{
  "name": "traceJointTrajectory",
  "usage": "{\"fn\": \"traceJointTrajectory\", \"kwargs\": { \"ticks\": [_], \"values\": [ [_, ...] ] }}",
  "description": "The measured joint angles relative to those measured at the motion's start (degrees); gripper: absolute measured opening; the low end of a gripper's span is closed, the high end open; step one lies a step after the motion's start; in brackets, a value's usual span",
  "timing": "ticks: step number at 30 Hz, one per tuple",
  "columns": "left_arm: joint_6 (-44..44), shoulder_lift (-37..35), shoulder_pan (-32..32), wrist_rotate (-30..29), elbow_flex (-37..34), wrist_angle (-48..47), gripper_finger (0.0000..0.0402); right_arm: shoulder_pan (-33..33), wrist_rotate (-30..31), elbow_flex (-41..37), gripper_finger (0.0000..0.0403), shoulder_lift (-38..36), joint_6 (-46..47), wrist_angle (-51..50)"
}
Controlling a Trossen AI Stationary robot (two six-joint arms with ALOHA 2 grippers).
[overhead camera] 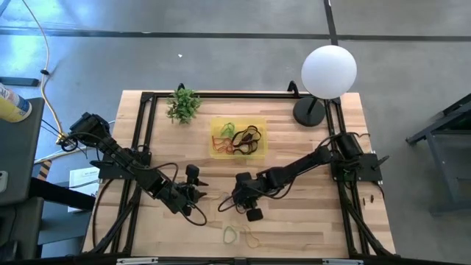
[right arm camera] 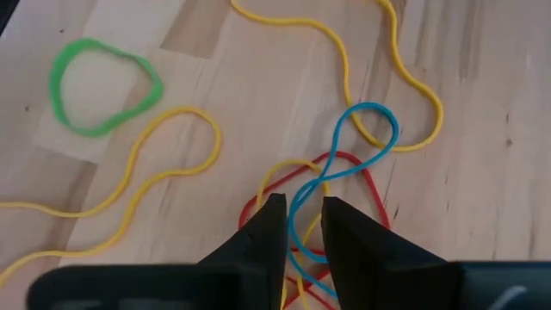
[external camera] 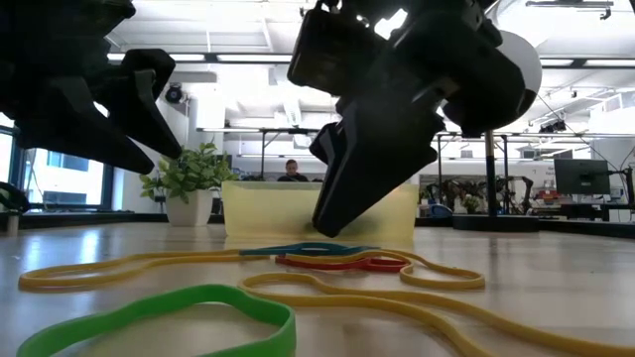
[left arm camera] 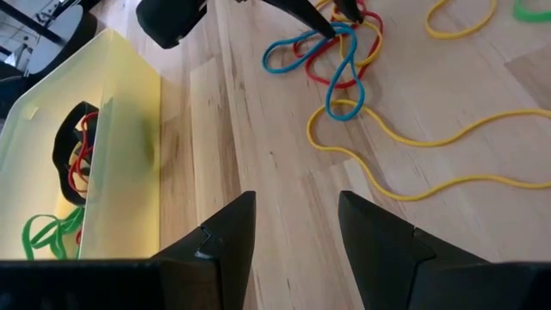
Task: Pick and place rubber bands into bin
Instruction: Put the blue rubber band into the yellow bin
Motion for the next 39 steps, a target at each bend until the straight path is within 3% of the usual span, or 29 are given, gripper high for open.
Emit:
{"fn": "traceJointTrajectory", "kwargs": {
  "ticks": [13,26,39],
  "values": [
    [0.0,0.0,0.0,0.0,0.0,0.0,0.0156,0.1,0.3,0.0,0.0071,0.0,1.7,0.0],
    [0.0,0.0,0.0,0.0,0.0,0.0,0.0156,0.3,0.3,0.0,0.012,0.6,1.9,1.0],
    [-2.5,0.0,0.0,0.0,-1.9,0.4,0.0156,0.3,-0.9,0.1,0.0108,3.4,1.6,2.6]
  ]
}}
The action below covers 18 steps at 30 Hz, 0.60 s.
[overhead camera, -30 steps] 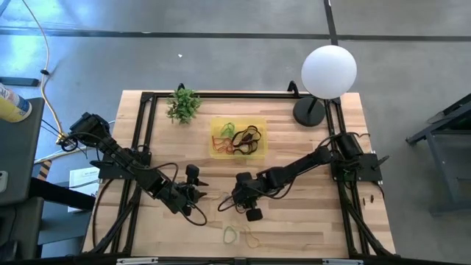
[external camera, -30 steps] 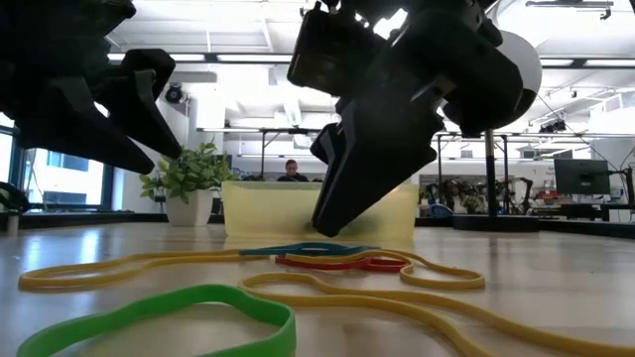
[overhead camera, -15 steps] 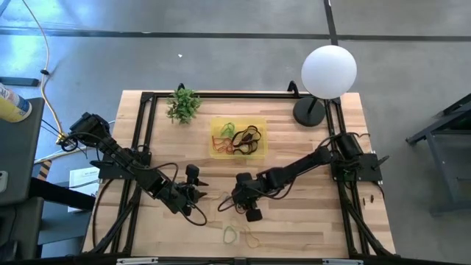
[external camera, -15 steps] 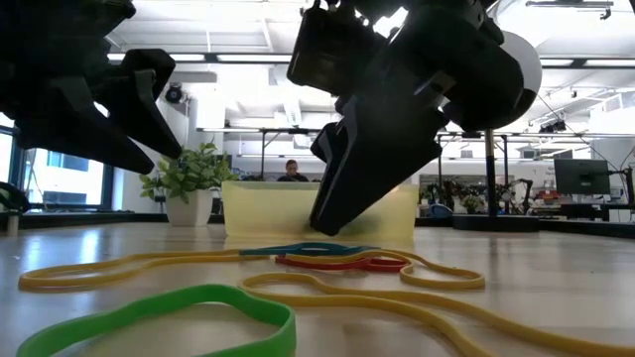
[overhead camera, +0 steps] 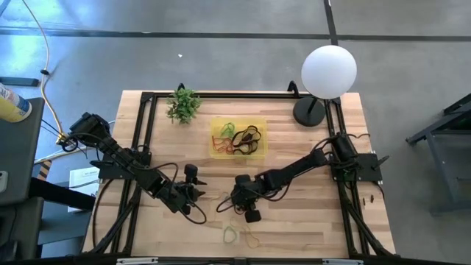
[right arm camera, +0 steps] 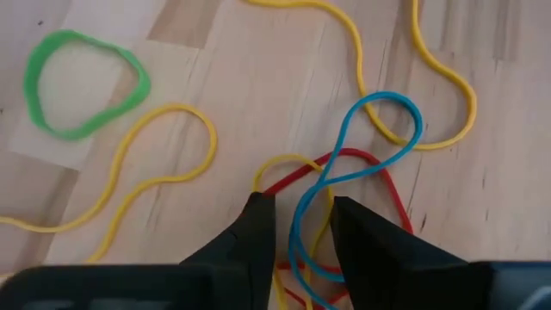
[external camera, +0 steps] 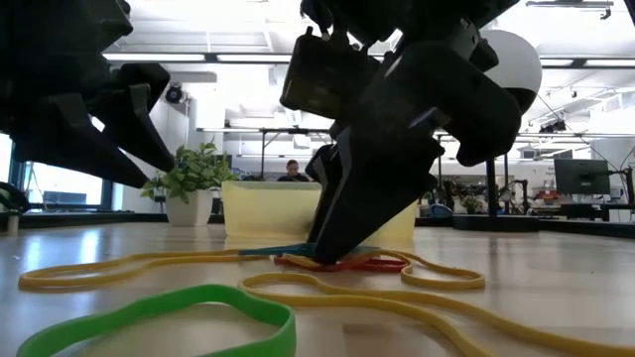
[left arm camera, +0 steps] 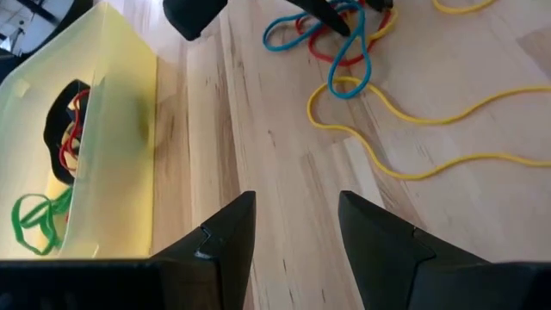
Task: Pick and place rubber bands into bin
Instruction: Put the blue rubber band into the yellow bin
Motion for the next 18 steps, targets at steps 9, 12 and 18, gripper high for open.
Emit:
{"fn": "traceJointTrajectory", "kwargs": {
  "ticks": [9,12,18],
  "values": [
    [-0.8,0.0,0.0,0.0,-0.2,0.2,0.0156,-0.1,-0.3,-0.1,0.0011,0.0,-3.2,-0.3],
    [-0.8,0.0,0.0,0.0,-0.2,0.2,0.0156,-0.1,-0.2,-0.1,0.0011,-0.1,-3.3,-0.3],
    [-0.8,0.0,0.0,0.0,-0.2,0.5,0.0156,0.0,1.3,-0.2,0.0005,-2.5,-4.4,-3.1]
  ]
}}
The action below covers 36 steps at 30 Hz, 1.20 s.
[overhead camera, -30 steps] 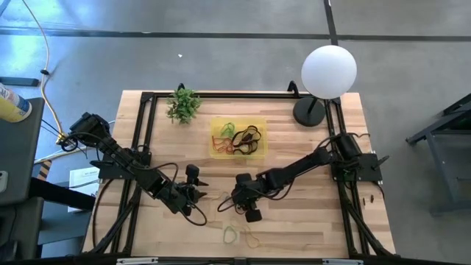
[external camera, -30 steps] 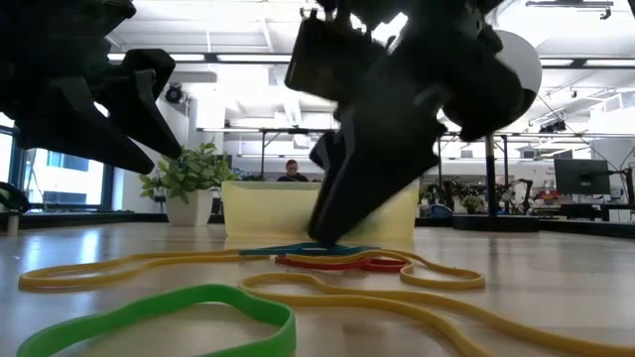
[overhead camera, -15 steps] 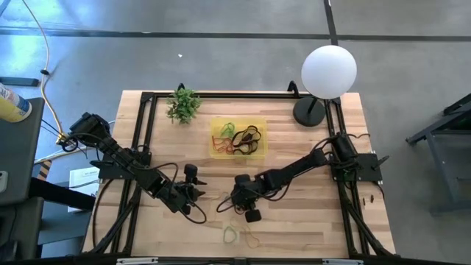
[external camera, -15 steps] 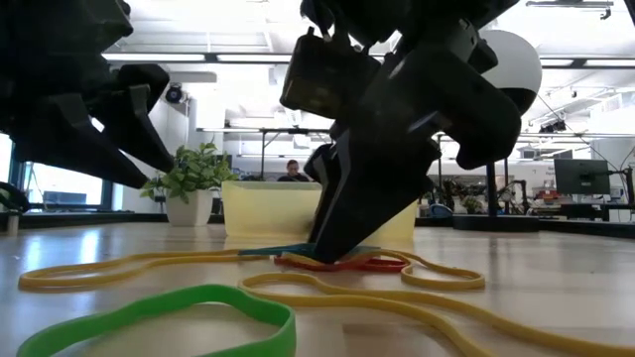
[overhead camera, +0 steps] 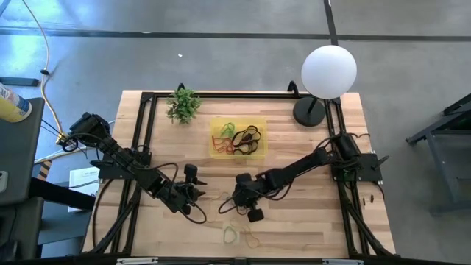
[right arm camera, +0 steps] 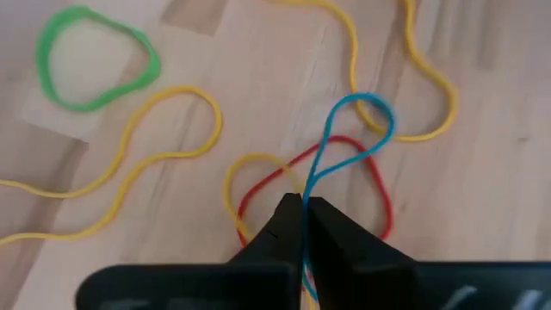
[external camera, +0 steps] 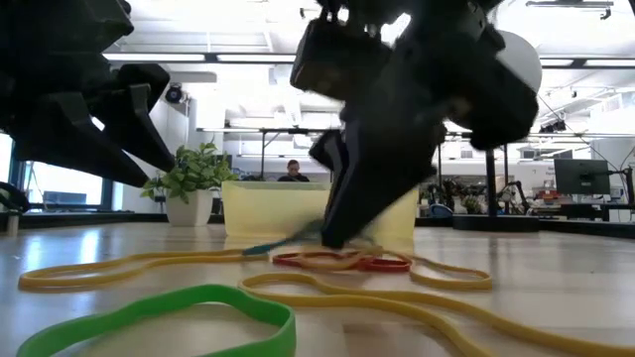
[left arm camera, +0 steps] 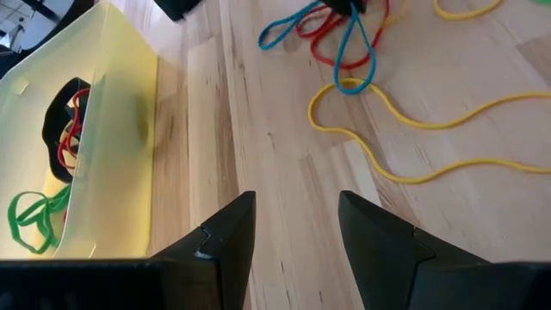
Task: Pick and place rubber bands into bin
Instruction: Put the blue rubber band into the yellow bin
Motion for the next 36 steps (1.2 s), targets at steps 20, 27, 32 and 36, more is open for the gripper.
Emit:
{"fn": "traceJointTrajectory", "kwargs": {
  "ticks": [20,27,32,36],
  "values": [
    [0.2,0.0,0.0,0.0,0.0,2.5,0.0156,-0.8,11.3,0.0,0.0004,-14.3,-12.1,-3.1],
    [0.2,0.0,0.0,-0.4,0.0,2.7,0.0156,-6.5,21.1,0.1,0.0005,-17.0,-20.4,0.4],
    [0.2,0.0,0.0,-0.4,0.0,2.7,0.0156,-13.9,20.5,0.1,0.0004,-16.6,-19.3,0.3],
    [0.2,0.0,0.0,-0.4,0.0,2.7,0.0156,-19.2,20.0,0.1,0.0003,-15.9,-15.4,-0.5]
  ]
}}
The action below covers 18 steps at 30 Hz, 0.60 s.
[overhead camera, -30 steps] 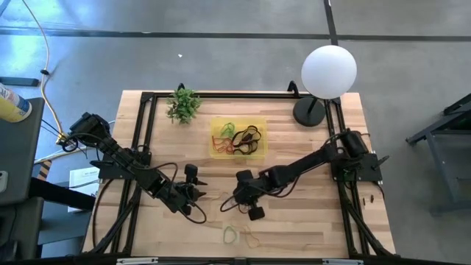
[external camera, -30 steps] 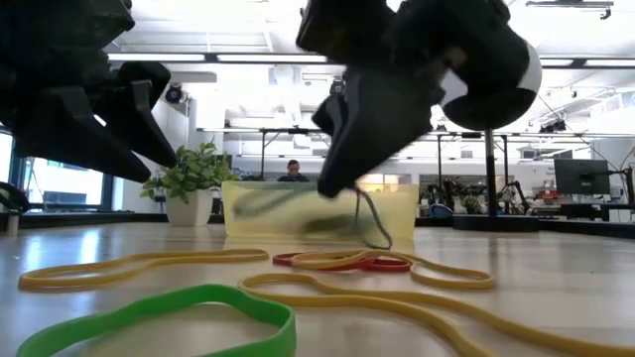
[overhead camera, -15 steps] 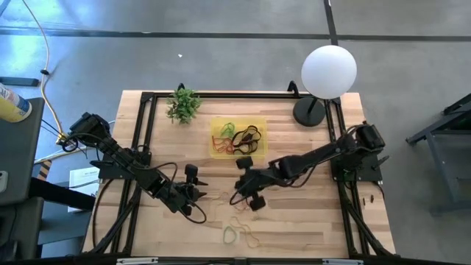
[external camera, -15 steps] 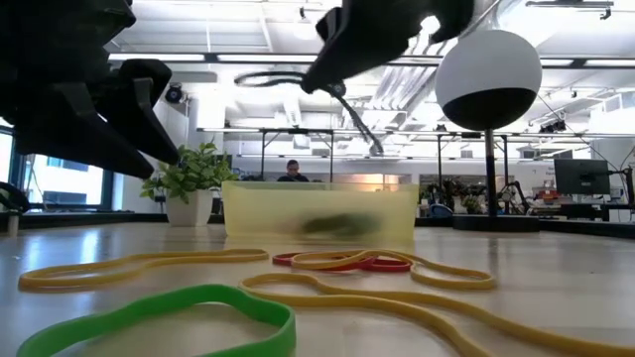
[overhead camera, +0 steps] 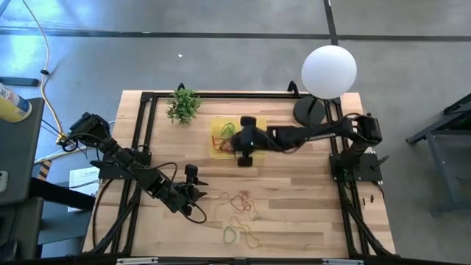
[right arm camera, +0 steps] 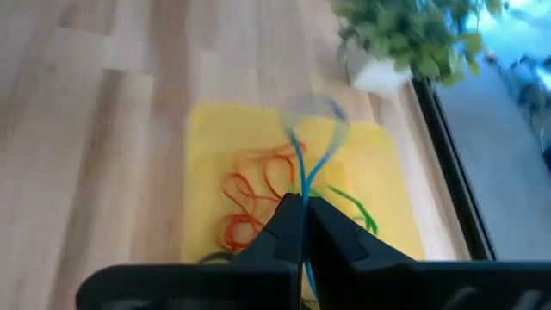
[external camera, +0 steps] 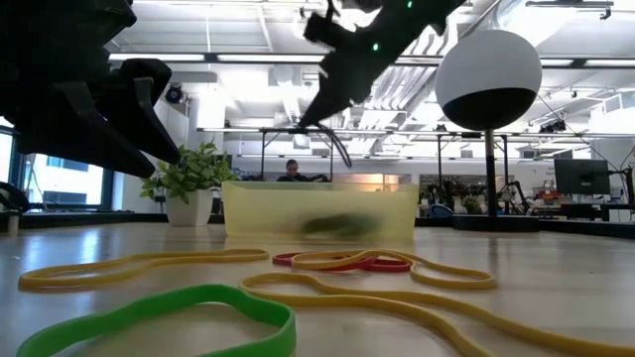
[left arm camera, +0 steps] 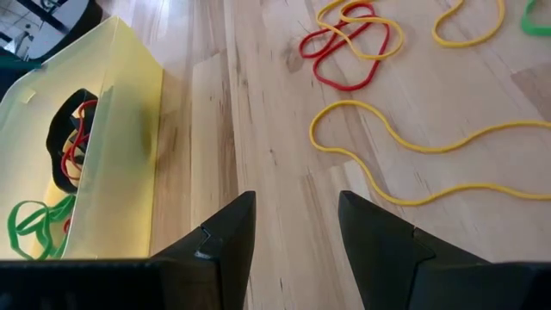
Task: Pick and place rubber bands into bin
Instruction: Put the blue rubber band into the yellow bin
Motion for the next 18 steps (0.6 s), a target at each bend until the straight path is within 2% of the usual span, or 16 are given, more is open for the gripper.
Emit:
{"fn": "traceJointTrajectory", "kwargs": {
  "ticks": [7,18],
  "values": [
    [0.0,0.0,0.0,0.0,0.0,-0.2,0.0156,-6.2,-8.3,0.0,0.0007,2.5,5.0,-0.5],
    [0.2,0.0,0.0,0.0,0.0,-0.2,0.0156,-7.2,-8.9,0.0,0.001,7.4,6.6,-0.5]
  ]
}}
